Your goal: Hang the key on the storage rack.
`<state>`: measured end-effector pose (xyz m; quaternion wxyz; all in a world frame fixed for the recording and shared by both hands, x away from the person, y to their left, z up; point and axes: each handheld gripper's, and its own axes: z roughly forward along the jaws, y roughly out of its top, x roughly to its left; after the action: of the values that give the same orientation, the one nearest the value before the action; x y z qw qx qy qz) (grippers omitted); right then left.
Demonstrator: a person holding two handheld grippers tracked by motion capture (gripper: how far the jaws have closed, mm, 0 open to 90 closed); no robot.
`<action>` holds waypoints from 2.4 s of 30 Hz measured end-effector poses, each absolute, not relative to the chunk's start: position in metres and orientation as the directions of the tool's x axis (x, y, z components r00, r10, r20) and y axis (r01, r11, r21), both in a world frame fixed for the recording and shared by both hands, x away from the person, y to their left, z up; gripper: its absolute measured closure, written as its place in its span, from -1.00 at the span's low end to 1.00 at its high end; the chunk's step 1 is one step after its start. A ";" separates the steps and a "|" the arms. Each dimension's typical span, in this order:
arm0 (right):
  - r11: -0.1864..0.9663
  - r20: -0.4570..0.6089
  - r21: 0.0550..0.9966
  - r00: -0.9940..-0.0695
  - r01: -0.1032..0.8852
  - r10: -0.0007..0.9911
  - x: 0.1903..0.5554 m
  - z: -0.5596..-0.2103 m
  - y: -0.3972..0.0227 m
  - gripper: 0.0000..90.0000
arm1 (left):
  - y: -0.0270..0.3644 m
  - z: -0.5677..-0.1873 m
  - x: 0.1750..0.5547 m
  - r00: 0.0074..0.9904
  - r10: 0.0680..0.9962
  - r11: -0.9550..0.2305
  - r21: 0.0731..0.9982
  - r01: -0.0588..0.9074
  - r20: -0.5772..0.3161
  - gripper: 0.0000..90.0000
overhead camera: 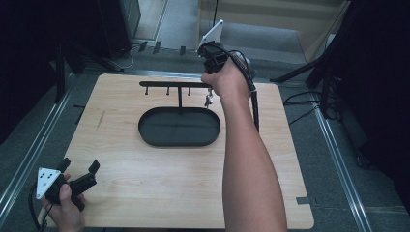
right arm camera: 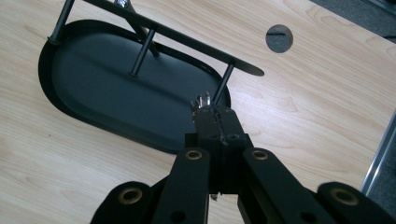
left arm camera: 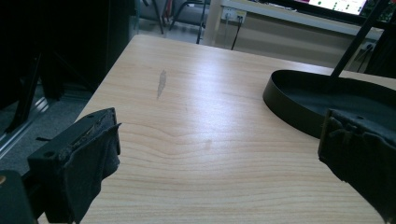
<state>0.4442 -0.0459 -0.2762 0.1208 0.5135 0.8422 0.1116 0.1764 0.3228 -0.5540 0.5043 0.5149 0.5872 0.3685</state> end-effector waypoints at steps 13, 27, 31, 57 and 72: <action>0.433 -0.121 0.343 -0.418 0.834 0.901 0.454 -0.278 -0.048 1.00 | 0.323 -0.554 0.177 0.038 0.976 0.200 0.952 0.233 -0.215 -1.00; 0.394 -0.151 0.432 -0.365 0.811 0.919 0.463 -0.280 -0.051 0.78 | 0.324 -0.554 0.177 0.039 0.975 0.205 0.951 0.231 -0.220 -1.00; 0.380 -0.157 0.433 -0.346 0.818 0.925 0.463 -0.280 -0.055 0.67 | 0.324 -0.554 0.177 0.038 0.974 0.209 0.951 0.229 -0.224 -1.00; 0.320 -0.098 0.358 -0.306 0.877 0.947 0.452 -0.303 -0.105 0.66 | 0.322 -0.554 0.177 0.037 0.978 0.192 0.953 0.234 -0.206 -1.00; 0.274 -0.053 0.307 -0.271 0.911 0.961 0.441 -0.339 -0.150 0.59 | 0.321 -0.554 0.177 0.038 0.980 0.180 0.954 0.238 -0.194 -1.00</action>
<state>0.4409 -0.1502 -0.3389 0.1146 0.5927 0.7899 0.1082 0.1774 0.3214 -0.5536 0.4977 0.5208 0.5849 0.3727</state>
